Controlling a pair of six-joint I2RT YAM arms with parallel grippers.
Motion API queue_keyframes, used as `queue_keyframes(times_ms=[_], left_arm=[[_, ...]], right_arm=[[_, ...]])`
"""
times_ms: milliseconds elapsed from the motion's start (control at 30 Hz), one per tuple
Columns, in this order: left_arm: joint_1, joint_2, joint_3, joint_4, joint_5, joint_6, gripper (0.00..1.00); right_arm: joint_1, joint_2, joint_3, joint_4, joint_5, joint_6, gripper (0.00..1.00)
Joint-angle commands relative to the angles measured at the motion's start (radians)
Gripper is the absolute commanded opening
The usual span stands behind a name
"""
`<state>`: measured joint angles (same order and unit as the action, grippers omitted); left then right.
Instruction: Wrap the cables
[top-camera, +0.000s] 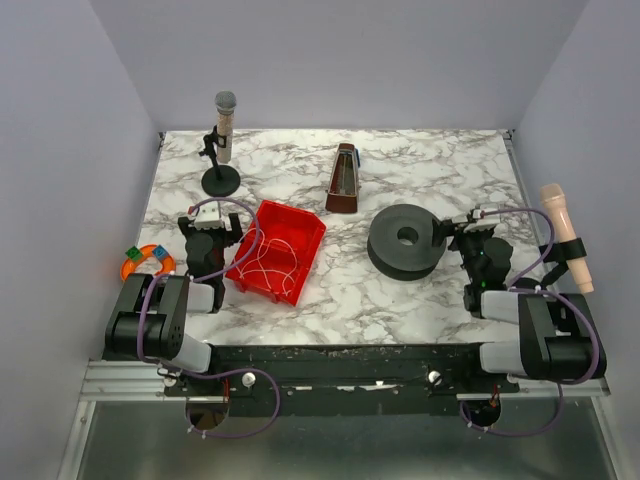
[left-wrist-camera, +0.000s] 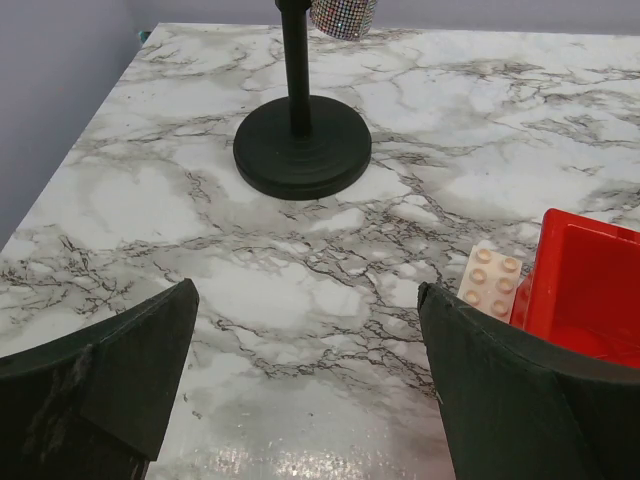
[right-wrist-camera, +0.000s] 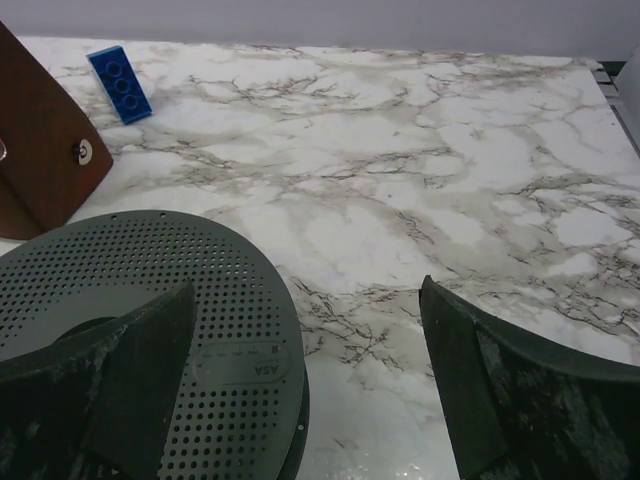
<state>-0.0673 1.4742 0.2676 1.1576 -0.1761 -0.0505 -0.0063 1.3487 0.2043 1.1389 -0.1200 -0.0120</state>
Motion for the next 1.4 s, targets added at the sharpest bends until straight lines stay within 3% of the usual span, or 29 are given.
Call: queue_keyframes(times_ms=[0, 67, 133, 233, 367, 567, 733, 800, 967, 1133, 1367], left_arm=[[0.003, 0.000, 0.004, 0.011, -0.016, -0.005, 0.99], [0.003, 0.000, 0.004, 0.010, -0.016, -0.006, 0.99], [0.003, 0.000, 0.005, 0.010, -0.016, -0.006, 0.99], [0.004, 0.000, 0.007, 0.007, -0.011, -0.005, 0.99], [0.004, -0.018, 0.016, -0.024, 0.045, 0.017, 0.99], [0.003, -0.129, 0.246, -0.500, 0.275, 0.115, 0.94], [0.003, -0.195, 0.281, -0.682, 0.391, 0.155, 0.95], [0.001, -0.213, 0.329, -0.826, 0.417, 0.182, 0.94], [0.003, -0.241, 0.505, -1.131, 0.414, 0.213, 0.95], [0.003, -0.247, 0.680, -1.372, 0.394, 0.210, 0.95], [0.003, -0.258, 0.800, -1.538, 0.483, 0.207, 0.95]], right_arm=[[0.003, -0.086, 0.090, -0.146, -0.016, -0.020, 1.00], [0.003, -0.164, 0.202, -0.459, -0.085, -0.026, 1.00], [0.003, -0.203, 0.317, -0.656, -0.154, 0.004, 1.00], [0.006, -0.232, 0.429, -0.847, -0.184, 0.055, 1.00], [0.119, -0.284, 0.532, -1.068, -0.227, 0.041, 1.00], [0.316, -0.269, 0.665, -1.468, -0.052, 0.009, 1.00], [0.400, -0.221, 0.685, -1.567, -0.001, 0.102, 1.00], [0.455, -0.159, 0.702, -1.579, 0.011, 0.096, 1.00], [0.491, 0.061, 0.852, -1.712, 0.028, 0.063, 1.00], [0.491, 0.177, 0.946, -1.760, 0.112, 0.023, 1.00], [0.491, 0.290, 0.998, -1.769, 0.021, -0.020, 1.00]])
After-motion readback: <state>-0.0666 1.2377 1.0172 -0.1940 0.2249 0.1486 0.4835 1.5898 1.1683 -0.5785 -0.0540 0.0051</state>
